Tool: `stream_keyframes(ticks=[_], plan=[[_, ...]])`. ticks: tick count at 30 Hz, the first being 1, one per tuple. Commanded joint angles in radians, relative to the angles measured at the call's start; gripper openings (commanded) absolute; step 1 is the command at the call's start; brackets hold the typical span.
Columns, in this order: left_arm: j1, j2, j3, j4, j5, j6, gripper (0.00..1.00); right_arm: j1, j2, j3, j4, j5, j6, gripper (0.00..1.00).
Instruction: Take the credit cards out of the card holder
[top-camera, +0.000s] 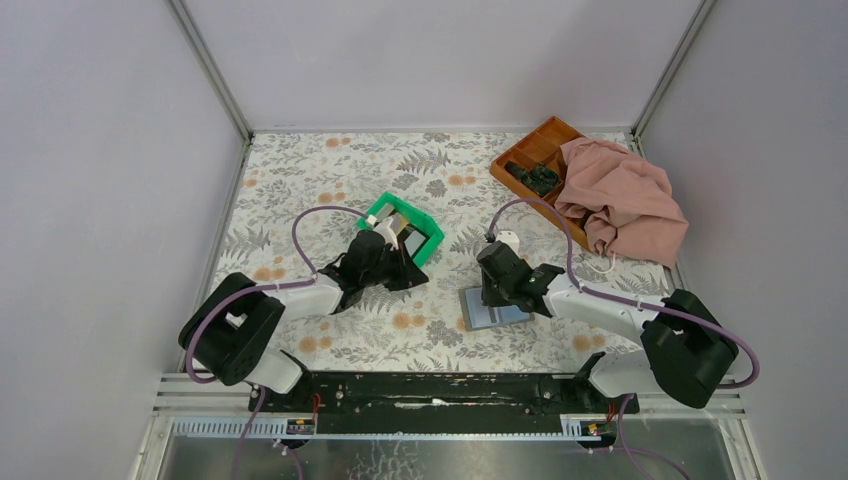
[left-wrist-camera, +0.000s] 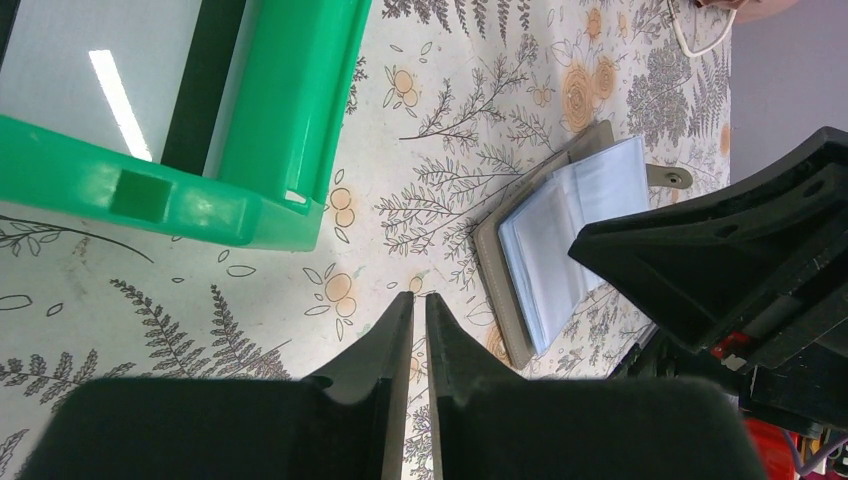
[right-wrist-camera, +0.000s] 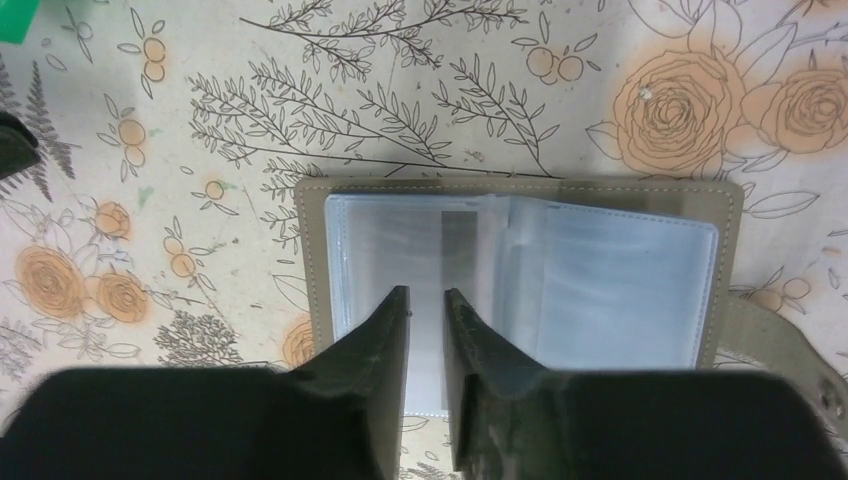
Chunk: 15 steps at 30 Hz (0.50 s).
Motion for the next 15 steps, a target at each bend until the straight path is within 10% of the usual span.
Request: stream_keyframes(ticks=[1,6,15], plan=[[0.009,0.007,0.004,0.050,0.013,0.000,0.16,-0.007,-0.007,0.013,0.019,-0.013,-0.005,0.40],[0.008,0.011,0.005,0.052,0.016,0.001,0.16,-0.006,0.006,0.047,-0.013,0.007,-0.047,0.68],[0.009,0.018,-0.001,0.055,0.017,0.004,0.15,0.014,0.069,0.090,-0.027,0.010,-0.092,0.75]])
